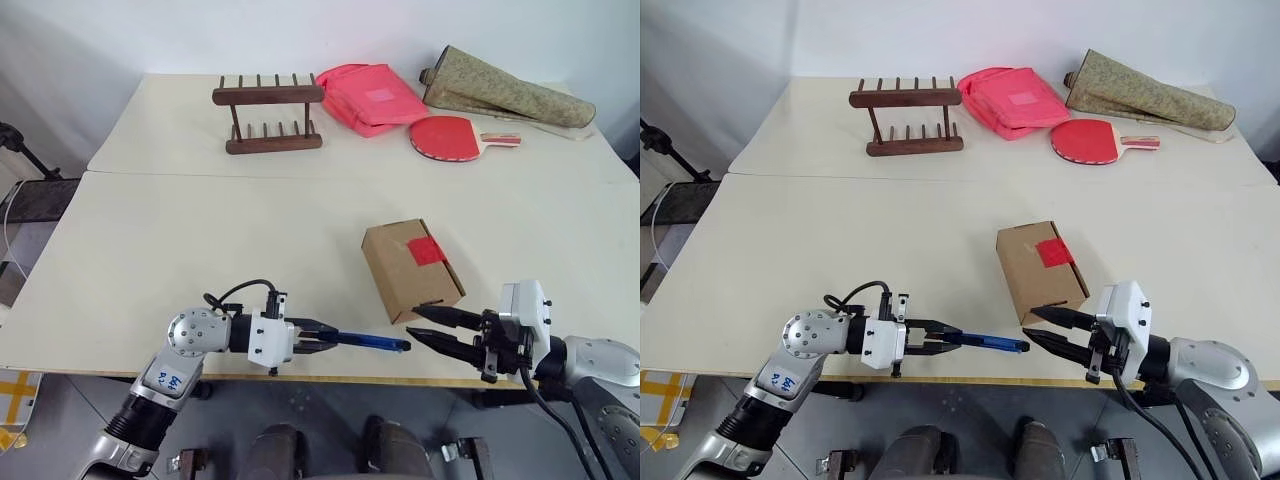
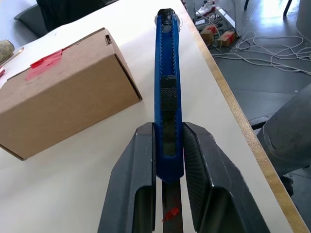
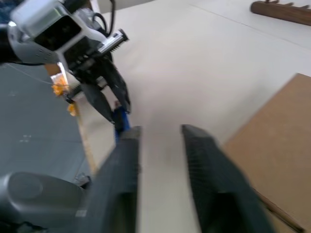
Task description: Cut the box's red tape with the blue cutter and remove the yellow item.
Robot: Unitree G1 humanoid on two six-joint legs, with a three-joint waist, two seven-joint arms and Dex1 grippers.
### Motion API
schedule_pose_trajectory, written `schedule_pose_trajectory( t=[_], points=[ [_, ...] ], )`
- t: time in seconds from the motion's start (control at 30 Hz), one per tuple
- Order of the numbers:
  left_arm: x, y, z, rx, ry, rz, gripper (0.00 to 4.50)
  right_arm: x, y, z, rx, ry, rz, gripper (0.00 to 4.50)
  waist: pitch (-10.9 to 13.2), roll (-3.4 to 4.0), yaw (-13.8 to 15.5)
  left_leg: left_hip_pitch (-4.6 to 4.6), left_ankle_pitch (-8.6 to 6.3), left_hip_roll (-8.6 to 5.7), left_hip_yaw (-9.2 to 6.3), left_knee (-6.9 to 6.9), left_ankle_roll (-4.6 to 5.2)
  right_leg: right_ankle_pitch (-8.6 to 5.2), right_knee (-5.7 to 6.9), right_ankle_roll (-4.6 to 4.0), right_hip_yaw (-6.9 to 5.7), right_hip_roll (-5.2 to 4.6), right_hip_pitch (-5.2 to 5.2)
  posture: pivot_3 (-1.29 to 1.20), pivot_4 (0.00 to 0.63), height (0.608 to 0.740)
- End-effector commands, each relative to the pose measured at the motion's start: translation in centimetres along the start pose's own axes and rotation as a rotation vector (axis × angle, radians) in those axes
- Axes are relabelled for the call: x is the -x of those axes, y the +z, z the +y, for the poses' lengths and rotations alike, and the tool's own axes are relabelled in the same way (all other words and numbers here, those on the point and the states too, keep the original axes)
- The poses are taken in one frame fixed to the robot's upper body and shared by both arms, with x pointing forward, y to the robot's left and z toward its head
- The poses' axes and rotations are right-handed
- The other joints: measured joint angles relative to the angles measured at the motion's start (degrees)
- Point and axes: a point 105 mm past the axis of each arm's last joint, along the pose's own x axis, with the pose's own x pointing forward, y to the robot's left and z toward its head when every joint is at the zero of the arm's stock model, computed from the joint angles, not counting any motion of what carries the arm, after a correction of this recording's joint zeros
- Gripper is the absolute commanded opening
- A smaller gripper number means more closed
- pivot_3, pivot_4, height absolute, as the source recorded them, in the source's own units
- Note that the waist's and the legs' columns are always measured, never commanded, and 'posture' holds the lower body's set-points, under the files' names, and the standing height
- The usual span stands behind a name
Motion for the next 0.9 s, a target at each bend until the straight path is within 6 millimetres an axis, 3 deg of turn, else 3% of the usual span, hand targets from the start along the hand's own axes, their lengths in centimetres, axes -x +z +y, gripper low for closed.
schedule_pose_trajectory(
  t=[0.03, 0.2, 0.3, 0.33, 0.37, 0.6, 0.7, 0.9],
  points=[
    [-0.2, 0.9, -0.1, -0.017, -0.001, -0.031, 0.46, -0.6, 0.8, 0.2, 0.091, 0.021, -0.004, 0.04, 0.00, 0.00, -0.02, 0.00, 0.00, 0.00, 0.01, 0.00, 0.00, 0.00, 0.00, 0.00, 0.00, 0.00, 0.00, 0.00, 0.150, 0.740],
    [-0.1, 0.8, -0.1, -0.017, 0.000, -0.029, 0.46, -0.9, 0.5, -0.1, 0.075, 0.009, 0.012, 0.04, 0.00, 0.00, 0.09, 0.01, 0.00, 0.00, -0.02, 0.00, -0.01, 0.00, 0.02, 0.00, -0.01, 0.00, 0.00, 0.00, 0.150, 0.740],
    [-0.1, 0.8, -0.1, -0.019, 0.000, -0.028, 0.46, -1.0, 0.3, 0.4, -0.187, 0.025, 0.016, 0.04, 0.00, 0.01, 0.02, 0.01, 0.00, -0.01, -0.02, 0.00, -0.01, 0.00, 0.02, 0.00, -0.01, -0.01, 0.00, 0.00, 0.150, 0.740],
    [-0.1, 0.8, -0.1, -0.019, 0.001, -0.028, 0.46, -0.9, 0.0, 1.2, -0.318, 0.082, 0.046, 0.19, 0.00, 0.00, -0.01, 0.01, 0.00, 0.00, -0.02, 0.00, -0.01, 0.00, 0.02, 0.00, -0.01, -0.03, 0.00, 0.00, 0.150, 0.740],
    [-0.1, 0.8, 0.0, -0.019, 0.002, -0.028, 0.46, -1.0, 0.4, 1.6, -0.333, 0.112, 0.037, 0.41, 0.02, 0.04, -0.05, 0.01, 0.00, 0.00, -0.05, 0.01, -0.01, 0.00, 0.04, 0.00, -0.02, -0.03, 0.00, 0.00, 0.150, 0.740],
    [-0.2, 0.8, 0.1, -0.023, 0.007, -0.026, 0.46, -1.0, 0.9, 0.5, -0.543, 0.056, 0.033, 2.49, 0.04, 0.01, 0.00, 0.01, -0.01, 0.02, -0.10, 0.02, -0.01, -0.01, 0.04, -0.02, -0.03, -0.08, 0.01, 0.00, 0.150, 0.740],
    [-0.1, 0.9, 0.1, -0.022, 0.010, -0.025, 0.46, -0.9, 0.2, -0.7, -0.639, -0.017, 0.089, 3.12, 0.04, 0.01, -0.01, 0.00, -0.01, 0.00, -0.09, 0.02, -0.01, -0.01, 0.03, -0.02, -0.02, -0.10, 0.01, 0.00, 0.150, 0.740],
    [-0.3, 0.9, 0.0, -0.022, 0.011, -0.029, 0.46, -1.2, -1.2, 0.0, -0.748, 0.009, 0.196, 3.12, 0.04, 0.01, -0.04, -0.01, -0.01, 0.01, -0.10, 0.01, -0.01, -0.01, 0.04, -0.02, -0.06, -0.09, 0.00, 0.00, 0.150, 0.740]
  ],
)
